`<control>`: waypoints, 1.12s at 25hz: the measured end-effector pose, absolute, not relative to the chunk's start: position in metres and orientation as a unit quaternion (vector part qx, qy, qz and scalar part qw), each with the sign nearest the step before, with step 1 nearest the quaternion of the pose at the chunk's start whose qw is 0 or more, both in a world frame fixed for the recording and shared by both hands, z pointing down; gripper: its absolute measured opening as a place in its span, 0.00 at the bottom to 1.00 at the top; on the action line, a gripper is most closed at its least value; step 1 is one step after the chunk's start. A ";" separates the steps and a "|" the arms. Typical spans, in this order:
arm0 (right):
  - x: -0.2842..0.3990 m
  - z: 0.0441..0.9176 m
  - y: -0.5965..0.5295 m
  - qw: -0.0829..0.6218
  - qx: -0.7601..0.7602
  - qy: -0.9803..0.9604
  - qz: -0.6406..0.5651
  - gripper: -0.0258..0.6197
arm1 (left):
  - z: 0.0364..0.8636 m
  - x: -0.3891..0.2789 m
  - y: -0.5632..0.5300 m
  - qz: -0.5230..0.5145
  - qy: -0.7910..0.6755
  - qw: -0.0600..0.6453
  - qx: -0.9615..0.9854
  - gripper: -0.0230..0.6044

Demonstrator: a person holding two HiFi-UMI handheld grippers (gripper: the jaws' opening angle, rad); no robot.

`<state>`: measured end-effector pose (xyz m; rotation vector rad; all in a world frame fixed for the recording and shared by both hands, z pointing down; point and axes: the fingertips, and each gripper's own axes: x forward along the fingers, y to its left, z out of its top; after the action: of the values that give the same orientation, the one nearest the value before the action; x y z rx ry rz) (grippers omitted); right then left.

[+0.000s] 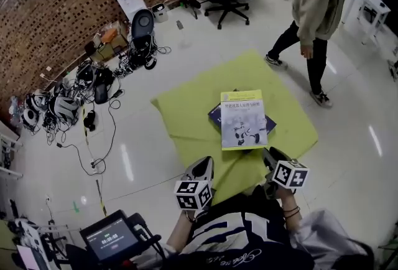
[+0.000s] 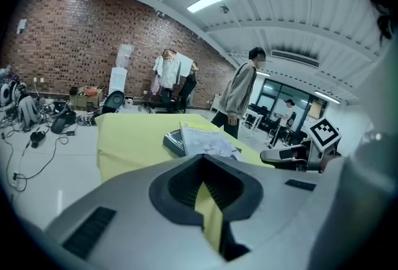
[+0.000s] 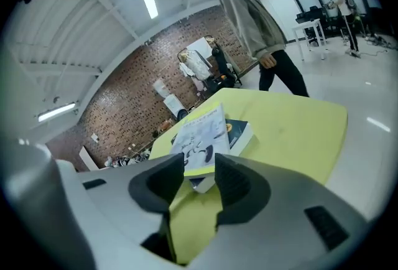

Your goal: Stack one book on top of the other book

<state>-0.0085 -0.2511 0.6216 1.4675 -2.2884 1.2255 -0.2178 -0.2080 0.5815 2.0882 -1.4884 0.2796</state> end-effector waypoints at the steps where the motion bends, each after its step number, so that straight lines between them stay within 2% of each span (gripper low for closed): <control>1: -0.011 0.614 -0.243 0.068 0.486 -0.768 0.411 0.27 | 0.581 -0.209 -0.207 0.107 -0.543 0.276 0.786 0.04; 5: -0.015 0.591 -0.206 0.043 0.470 -0.784 0.403 0.18 | 0.576 -0.177 -0.193 0.111 -0.512 0.267 0.809 0.04; 13: -0.001 0.562 -0.163 0.042 0.462 -0.798 0.386 0.04 | 0.554 -0.129 -0.172 0.114 -0.486 0.256 0.828 0.04; 20: 0.040 0.573 -0.024 0.043 0.452 -0.802 0.388 0.04 | 0.562 -0.072 -0.047 0.113 -0.477 0.254 0.834 0.04; 28: 0.066 0.569 0.064 0.033 0.453 -0.793 0.405 0.04 | 0.567 -0.045 0.055 0.147 -0.464 0.264 0.833 0.04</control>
<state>0.0660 0.0636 0.5690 1.3937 -2.4415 1.2476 -0.0448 0.0549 0.5667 2.2516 -1.2542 0.3970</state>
